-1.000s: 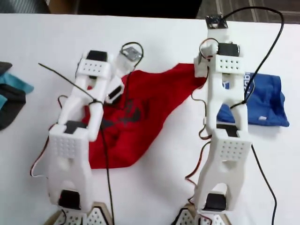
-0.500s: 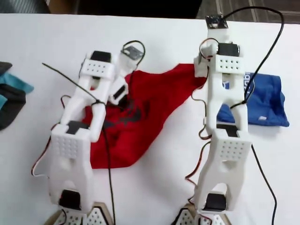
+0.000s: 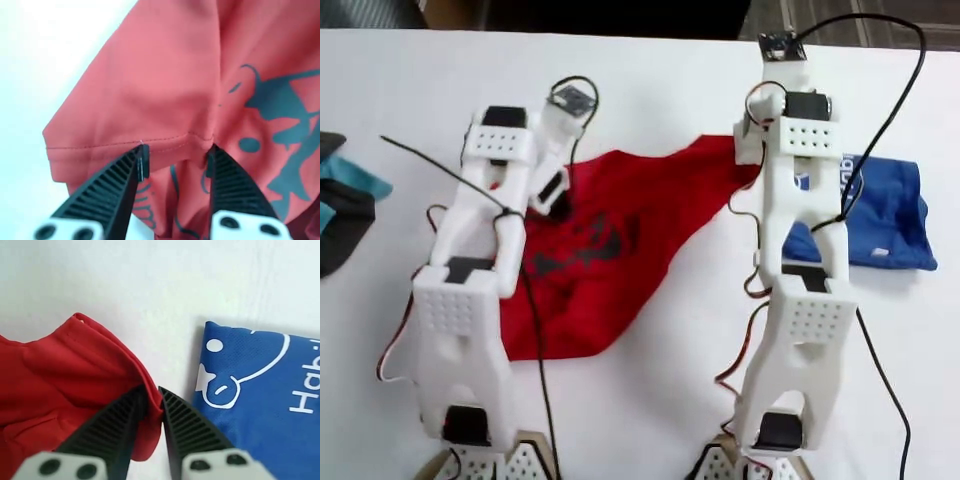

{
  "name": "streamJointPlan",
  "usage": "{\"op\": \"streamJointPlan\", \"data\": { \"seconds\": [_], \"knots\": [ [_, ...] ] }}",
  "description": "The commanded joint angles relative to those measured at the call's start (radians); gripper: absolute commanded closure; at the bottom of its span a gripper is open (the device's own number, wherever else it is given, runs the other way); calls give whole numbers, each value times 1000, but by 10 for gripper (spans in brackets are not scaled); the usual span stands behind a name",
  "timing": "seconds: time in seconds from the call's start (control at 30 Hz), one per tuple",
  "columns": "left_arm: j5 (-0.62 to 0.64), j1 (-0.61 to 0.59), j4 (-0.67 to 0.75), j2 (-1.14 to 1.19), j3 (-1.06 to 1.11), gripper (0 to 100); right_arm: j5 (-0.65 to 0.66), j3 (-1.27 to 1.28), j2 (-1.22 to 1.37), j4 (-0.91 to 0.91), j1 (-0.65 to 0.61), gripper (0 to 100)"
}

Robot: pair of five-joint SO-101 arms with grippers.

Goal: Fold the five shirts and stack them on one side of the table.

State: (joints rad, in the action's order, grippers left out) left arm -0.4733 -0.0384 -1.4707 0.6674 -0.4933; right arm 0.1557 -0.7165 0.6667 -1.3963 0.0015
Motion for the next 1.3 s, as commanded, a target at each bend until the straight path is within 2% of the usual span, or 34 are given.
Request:
{"op": "streamJointPlan", "data": {
  "seconds": [0.0, 0.27, 0.63, 1.27],
  "knots": [
    [-9, 18, -3, -29, -13, 793, 6, -43, -10, 13, 7, 978],
    [-3, 106, -57, -31, -19, 793, 6, -43, -10, 13, 8, 978],
    [-11, 14, -2, -6, -15, 793, 6, -43, -10, 13, 8, 978],
    [-9, 44, 3, 92, -25, 793, 6, -43, -10, 13, 8, 978]
  ]
}}
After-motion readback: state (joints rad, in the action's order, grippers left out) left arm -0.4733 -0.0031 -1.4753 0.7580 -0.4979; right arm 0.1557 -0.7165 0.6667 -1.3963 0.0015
